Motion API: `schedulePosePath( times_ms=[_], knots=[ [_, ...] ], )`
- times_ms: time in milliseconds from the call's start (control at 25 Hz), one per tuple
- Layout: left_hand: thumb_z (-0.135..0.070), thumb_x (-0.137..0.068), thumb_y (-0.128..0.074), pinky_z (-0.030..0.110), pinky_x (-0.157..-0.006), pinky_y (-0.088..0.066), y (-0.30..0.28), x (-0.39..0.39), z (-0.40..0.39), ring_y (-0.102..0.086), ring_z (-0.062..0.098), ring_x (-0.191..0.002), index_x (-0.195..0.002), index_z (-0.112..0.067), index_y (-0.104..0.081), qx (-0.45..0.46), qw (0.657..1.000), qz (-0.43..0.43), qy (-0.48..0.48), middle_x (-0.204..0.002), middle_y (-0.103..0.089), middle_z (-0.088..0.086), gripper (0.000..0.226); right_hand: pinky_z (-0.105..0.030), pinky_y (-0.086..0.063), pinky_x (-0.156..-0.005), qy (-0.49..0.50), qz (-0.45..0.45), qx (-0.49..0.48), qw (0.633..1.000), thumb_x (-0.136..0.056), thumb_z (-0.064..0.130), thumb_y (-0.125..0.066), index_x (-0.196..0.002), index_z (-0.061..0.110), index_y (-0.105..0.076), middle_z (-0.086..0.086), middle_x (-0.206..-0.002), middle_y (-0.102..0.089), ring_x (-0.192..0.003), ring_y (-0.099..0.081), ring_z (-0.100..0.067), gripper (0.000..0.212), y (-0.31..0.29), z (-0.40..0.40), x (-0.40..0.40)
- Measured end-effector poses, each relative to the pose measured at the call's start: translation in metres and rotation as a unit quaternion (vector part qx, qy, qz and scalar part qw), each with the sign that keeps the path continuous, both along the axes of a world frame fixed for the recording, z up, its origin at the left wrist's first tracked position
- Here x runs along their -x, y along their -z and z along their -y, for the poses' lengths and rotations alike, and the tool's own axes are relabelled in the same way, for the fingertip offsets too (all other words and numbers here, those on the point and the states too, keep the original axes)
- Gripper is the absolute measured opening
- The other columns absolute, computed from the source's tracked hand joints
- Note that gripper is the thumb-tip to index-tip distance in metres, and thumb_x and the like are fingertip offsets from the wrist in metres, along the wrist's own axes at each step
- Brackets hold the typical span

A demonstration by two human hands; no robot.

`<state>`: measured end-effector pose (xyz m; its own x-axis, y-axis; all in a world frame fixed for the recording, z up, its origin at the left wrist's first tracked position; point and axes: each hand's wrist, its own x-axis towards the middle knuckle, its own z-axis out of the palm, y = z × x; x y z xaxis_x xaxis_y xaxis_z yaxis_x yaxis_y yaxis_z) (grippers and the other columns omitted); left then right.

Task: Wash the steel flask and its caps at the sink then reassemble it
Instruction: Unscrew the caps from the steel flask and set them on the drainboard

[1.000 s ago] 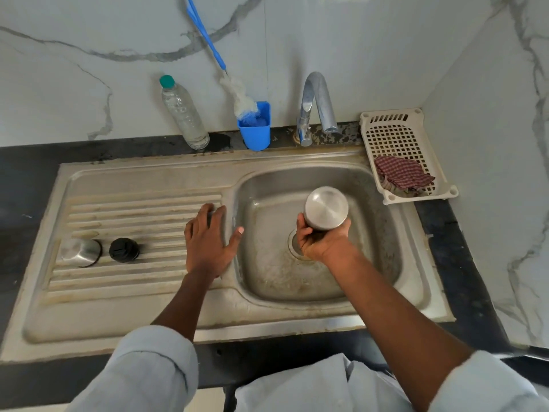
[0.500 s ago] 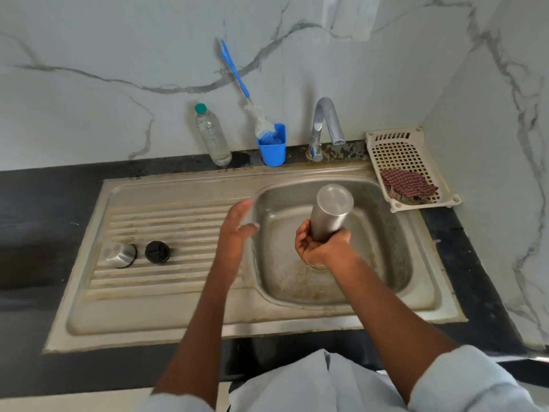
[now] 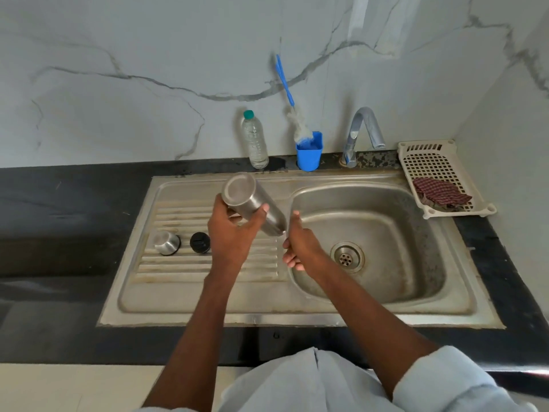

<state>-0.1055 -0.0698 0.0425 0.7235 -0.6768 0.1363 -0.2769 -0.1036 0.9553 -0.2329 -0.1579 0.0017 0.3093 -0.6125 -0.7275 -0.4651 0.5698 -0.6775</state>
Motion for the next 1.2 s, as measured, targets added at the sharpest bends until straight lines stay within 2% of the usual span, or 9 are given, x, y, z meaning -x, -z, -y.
schedulePosePath(
  times_ms=[80, 160, 240, 440, 720, 880, 1040, 1120, 1200],
  knots=[
    [-0.042, -0.074, -0.093, 0.036, -0.083, -0.062, -0.002, -0.017, -0.005, -0.070, 0.006, -0.100, -0.123, -0.029, -0.060, -0.012, 0.999, 0.026, -0.043, -0.111, -0.071, -0.013, 0.061, -0.039, -0.056, -0.086, -0.060, -0.073, 0.151, 0.984, -0.098, 0.076, -0.018, -0.089, 0.012, -0.069, -0.004, -0.061, -0.074, -0.068, -0.072, -0.022, 0.082, 0.012, -0.003, -0.003],
    [-0.042, -0.072, -0.094, 0.038, -0.082, -0.062, 0.001, -0.031, -0.012, -0.068, 0.004, -0.096, -0.117, -0.030, -0.060, -0.045, 0.995, 0.057, -0.067, -0.105, -0.070, -0.016, 0.058, -0.043, -0.054, -0.095, -0.104, -0.119, 0.223, 0.962, -0.095, 0.075, -0.020, -0.089, 0.021, -0.070, -0.003, -0.071, -0.076, -0.083, -0.073, -0.025, 0.074, 0.022, -0.002, -0.009],
    [-0.043, -0.071, -0.094, 0.040, -0.083, -0.061, 0.008, -0.040, -0.019, -0.067, 0.004, -0.095, -0.114, -0.032, -0.060, -0.067, 0.993, 0.065, -0.075, -0.102, -0.070, -0.017, 0.056, -0.046, -0.055, -0.093, -0.128, -0.148, 0.269, 0.943, -0.091, 0.076, -0.020, -0.088, 0.022, -0.069, -0.003, -0.086, -0.076, -0.089, -0.070, -0.028, 0.073, 0.030, -0.002, -0.017],
    [-0.043, -0.074, -0.092, 0.042, -0.087, -0.060, 0.020, -0.049, -0.026, -0.066, 0.002, -0.096, -0.115, -0.032, -0.059, -0.080, 0.992, 0.048, -0.090, -0.104, -0.069, -0.016, 0.054, -0.039, -0.048, -0.084, -0.165, -0.180, 0.325, 0.914, -0.104, 0.056, -0.038, -0.092, 0.019, -0.062, -0.008, -0.103, -0.068, -0.099, -0.063, -0.033, 0.045, 0.028, -0.002, -0.030],
    [-0.052, -0.075, -0.089, 0.033, -0.091, -0.055, 0.020, -0.049, -0.032, -0.065, 0.005, -0.107, -0.139, -0.032, -0.050, -0.111, 0.988, 0.076, -0.077, -0.122, -0.066, -0.018, 0.078, -0.039, -0.049, -0.084, -0.171, -0.179, 0.338, 0.908, -0.104, 0.052, -0.041, -0.099, 0.018, -0.065, -0.008, -0.105, -0.069, -0.102, -0.064, -0.034, 0.042, 0.035, 0.005, -0.039],
    [-0.055, -0.075, -0.088, 0.038, -0.093, -0.056, 0.019, -0.044, -0.032, -0.065, 0.007, -0.109, -0.141, -0.034, -0.048, -0.121, 0.985, 0.083, -0.089, -0.125, -0.064, -0.018, 0.080, -0.041, -0.049, -0.088, -0.191, -0.176, 0.334, 0.906, -0.104, 0.050, -0.043, -0.105, 0.020, -0.067, -0.011, -0.112, -0.069, -0.109, -0.063, -0.037, 0.039, 0.036, 0.001, -0.041],
    [-0.056, -0.074, -0.088, 0.045, -0.099, -0.057, 0.017, -0.043, -0.027, -0.063, 0.007, -0.112, -0.139, -0.036, -0.047, -0.124, 0.985, 0.074, -0.094, -0.128, -0.063, -0.019, 0.080, -0.039, -0.051, -0.087, -0.203, -0.161, 0.345, 0.902, -0.104, 0.047, -0.045, -0.107, 0.020, -0.066, -0.007, -0.111, -0.070, -0.106, -0.064, -0.033, 0.035, 0.037, -0.003, -0.042],
    [-0.061, -0.071, -0.089, 0.044, -0.104, -0.054, 0.015, -0.042, -0.027, -0.058, 0.010, -0.123, -0.144, -0.035, -0.043, -0.123, 0.986, 0.075, -0.087, -0.139, -0.056, -0.014, 0.090, -0.038, -0.049, -0.085, -0.212, -0.164, 0.356, 0.895, -0.104, 0.045, -0.046, -0.111, 0.020, -0.066, -0.007, -0.113, -0.070, -0.106, -0.064, -0.033, 0.032, 0.037, -0.004, -0.040],
    [-0.064, -0.072, -0.088, 0.042, -0.111, -0.045, 0.014, -0.038, -0.033, -0.043, 0.018, -0.143, -0.152, -0.025, -0.037, -0.124, 0.978, 0.125, -0.111, -0.157, -0.038, -0.003, 0.103, -0.038, -0.048, -0.085, -0.218, -0.163, 0.372, 0.887, -0.103, 0.039, -0.049, -0.114, 0.021, -0.063, -0.006, -0.114, -0.069, -0.107, -0.064, -0.033, 0.026, 0.038, -0.002, -0.036]
  ],
)
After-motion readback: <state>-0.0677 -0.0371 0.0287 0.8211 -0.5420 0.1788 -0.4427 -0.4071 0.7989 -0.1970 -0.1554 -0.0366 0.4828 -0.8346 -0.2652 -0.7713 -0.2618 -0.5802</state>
